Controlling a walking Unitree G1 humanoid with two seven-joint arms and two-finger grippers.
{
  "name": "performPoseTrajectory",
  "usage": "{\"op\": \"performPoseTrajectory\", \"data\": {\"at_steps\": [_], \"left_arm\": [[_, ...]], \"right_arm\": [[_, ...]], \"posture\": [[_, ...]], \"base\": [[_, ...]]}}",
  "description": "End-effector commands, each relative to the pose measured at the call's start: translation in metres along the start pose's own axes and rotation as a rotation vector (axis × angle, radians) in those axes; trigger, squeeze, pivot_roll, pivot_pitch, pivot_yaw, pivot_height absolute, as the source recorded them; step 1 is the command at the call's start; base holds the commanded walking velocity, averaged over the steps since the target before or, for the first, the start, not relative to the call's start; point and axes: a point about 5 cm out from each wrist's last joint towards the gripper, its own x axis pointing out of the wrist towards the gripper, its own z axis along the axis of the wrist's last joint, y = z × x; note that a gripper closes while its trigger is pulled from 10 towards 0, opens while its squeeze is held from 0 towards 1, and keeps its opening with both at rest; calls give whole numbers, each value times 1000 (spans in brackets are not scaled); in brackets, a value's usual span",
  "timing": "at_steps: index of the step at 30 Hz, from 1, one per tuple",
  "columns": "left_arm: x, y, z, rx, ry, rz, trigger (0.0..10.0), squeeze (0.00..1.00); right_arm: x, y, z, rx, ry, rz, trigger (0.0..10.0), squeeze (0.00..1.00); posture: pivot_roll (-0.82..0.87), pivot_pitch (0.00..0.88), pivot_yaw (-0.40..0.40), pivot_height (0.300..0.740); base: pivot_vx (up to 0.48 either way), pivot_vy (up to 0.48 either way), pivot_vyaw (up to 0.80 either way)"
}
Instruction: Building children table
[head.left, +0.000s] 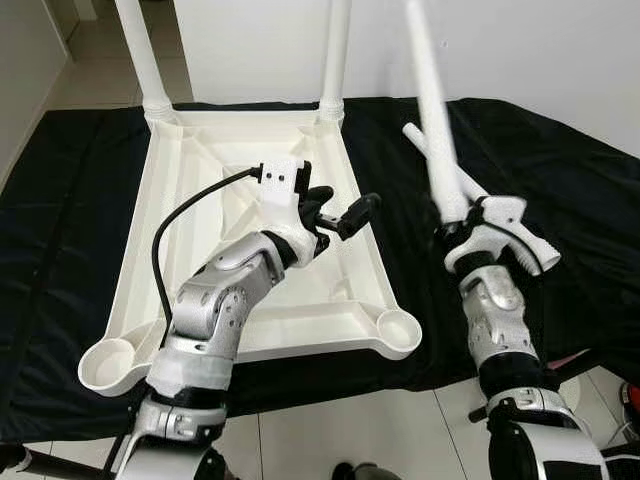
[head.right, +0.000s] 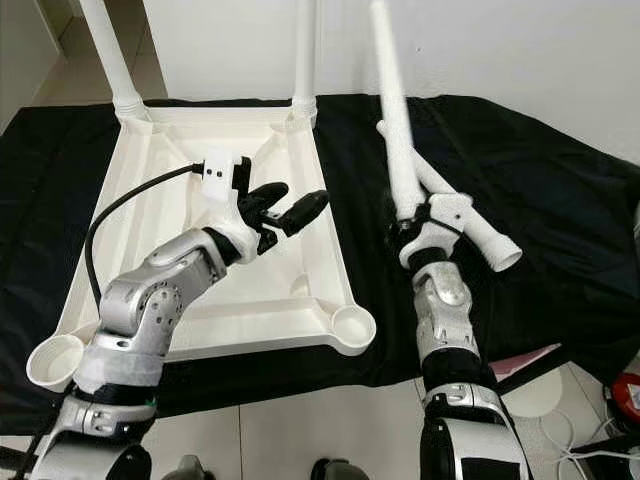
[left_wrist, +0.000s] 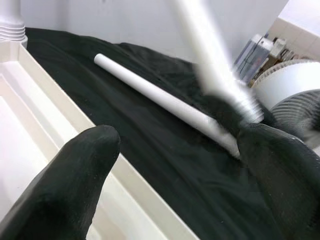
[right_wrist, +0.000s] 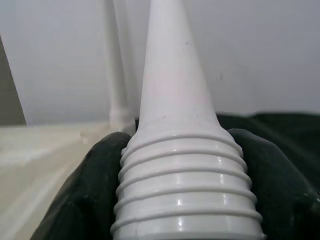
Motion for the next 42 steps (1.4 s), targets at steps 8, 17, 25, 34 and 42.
{"op": "performPoseTrajectory", "data": {"at_steps": [8, 17, 25, 34, 42], "left_arm": [[10, 5, 13, 36, 12, -48, 10000, 0], [18, 4, 28, 29, -19, -92, 10000, 0], [26, 7, 55, -86, -99, -151, 10000, 0], [34, 10, 57, -156, -76, -184, 10000, 0], [40, 13, 58, -167, -49, -165, 10000, 0]], "right_arm": [[6, 17, 22, -14, -136, 33, 10000, 0], [10, 44, 31, -25, -168, 197, 10000, 0], [-2, 65, 21, -39, -105, 346, 10000, 0], [-12, 70, 12, -109, -50, 419, 10000, 0], [-19, 77, 8, -105, -28, 467, 10000, 0]], "posture": [[24, 36, -40, 740], [21, 20, -28, 740], [11, 10, -30, 740], [-4, 0, -26, 740], [-5, 0, -22, 740]], "base": [[0, 0, 0], [0, 0, 0], [0, 0, 0], [0, 0, 0], [0, 0, 0]]}}
